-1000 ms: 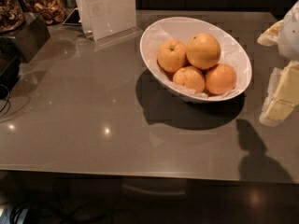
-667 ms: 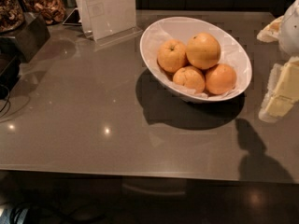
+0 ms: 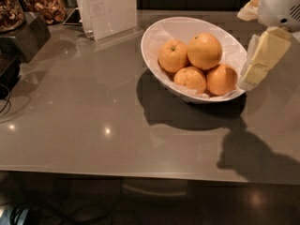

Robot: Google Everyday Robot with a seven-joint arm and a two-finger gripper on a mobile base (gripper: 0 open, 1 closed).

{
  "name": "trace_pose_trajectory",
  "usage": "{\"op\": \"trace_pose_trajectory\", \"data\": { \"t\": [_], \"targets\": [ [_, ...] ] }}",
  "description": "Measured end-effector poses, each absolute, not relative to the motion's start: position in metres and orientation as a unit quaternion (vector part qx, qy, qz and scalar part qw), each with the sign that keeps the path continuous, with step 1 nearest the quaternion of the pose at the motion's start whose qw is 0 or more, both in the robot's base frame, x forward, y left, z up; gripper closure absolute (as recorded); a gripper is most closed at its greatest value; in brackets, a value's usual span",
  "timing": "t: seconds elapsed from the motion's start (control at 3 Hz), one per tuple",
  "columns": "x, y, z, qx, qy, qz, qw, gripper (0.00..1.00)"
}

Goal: Pick orange from white bowl

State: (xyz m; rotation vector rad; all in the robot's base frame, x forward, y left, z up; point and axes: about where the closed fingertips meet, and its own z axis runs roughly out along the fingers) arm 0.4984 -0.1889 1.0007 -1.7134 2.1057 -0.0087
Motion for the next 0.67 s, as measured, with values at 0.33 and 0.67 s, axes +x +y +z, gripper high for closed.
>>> {"op": "trace_pose_trajectory", "data": {
  "t": [0.33, 0.67],
  "targets": [
    [0.513, -0.190, 1.003, -0.605, 0.763, 0.008, 0.227, 0.00],
    [0.527, -0.194, 1.001, -0.591, 0.771, 0.023, 0.238, 0.00]
  ]
}}
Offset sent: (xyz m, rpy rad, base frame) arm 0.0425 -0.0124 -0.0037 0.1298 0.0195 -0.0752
